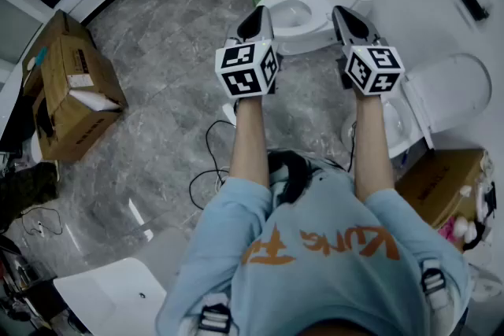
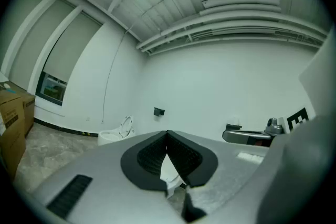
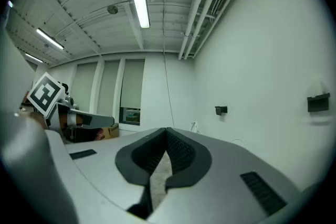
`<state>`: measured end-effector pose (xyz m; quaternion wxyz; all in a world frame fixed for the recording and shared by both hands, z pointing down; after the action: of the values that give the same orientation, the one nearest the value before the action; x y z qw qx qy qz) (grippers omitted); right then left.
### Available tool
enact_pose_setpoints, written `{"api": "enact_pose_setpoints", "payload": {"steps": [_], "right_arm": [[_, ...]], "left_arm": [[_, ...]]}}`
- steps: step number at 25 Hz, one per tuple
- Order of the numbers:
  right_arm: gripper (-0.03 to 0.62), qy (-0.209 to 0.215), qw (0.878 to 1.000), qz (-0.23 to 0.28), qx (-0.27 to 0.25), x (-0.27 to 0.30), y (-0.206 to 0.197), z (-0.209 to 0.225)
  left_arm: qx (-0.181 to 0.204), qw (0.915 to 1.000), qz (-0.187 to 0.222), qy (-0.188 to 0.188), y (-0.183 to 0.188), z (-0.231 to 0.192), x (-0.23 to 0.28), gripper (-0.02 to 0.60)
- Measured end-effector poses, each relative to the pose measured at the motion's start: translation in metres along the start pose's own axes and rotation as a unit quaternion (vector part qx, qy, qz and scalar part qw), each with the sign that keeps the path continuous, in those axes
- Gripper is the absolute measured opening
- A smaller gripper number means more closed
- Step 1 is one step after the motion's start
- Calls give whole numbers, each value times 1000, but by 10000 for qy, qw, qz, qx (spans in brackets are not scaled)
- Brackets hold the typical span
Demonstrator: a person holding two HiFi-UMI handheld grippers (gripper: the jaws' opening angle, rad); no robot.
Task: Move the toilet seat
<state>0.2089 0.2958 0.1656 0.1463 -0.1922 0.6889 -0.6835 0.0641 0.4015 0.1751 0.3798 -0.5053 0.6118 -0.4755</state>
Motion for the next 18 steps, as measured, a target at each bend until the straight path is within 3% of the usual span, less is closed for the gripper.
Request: {"api": "enact_pose_setpoints", "payload": {"steps": [7,14,18], "right_arm": [[-2,48,9990,-83,-440,7,-1,-23],[-2,-96,9997,-64,-217,14,-1,-26],[-2,-146,9992,-241,-299,9,-8,-26]], "left_arm": [[43,10000,11,-11,3,-12,-10,-6],[324,9993,-157,47,5,-27,-15,-6],[197,9994,-257,90,-1,-41,-17,-6]]}}
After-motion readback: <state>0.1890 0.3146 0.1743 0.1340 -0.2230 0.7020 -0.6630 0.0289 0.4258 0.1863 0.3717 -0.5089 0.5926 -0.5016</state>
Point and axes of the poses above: the fingertips, and each gripper's own axes: x forward along the fingers, z to its right, y out of its top, the point moved 2 cm from there along -x, backward along the fingers, and after that the axes turned 1 degree about x, right-handed, at the moved point
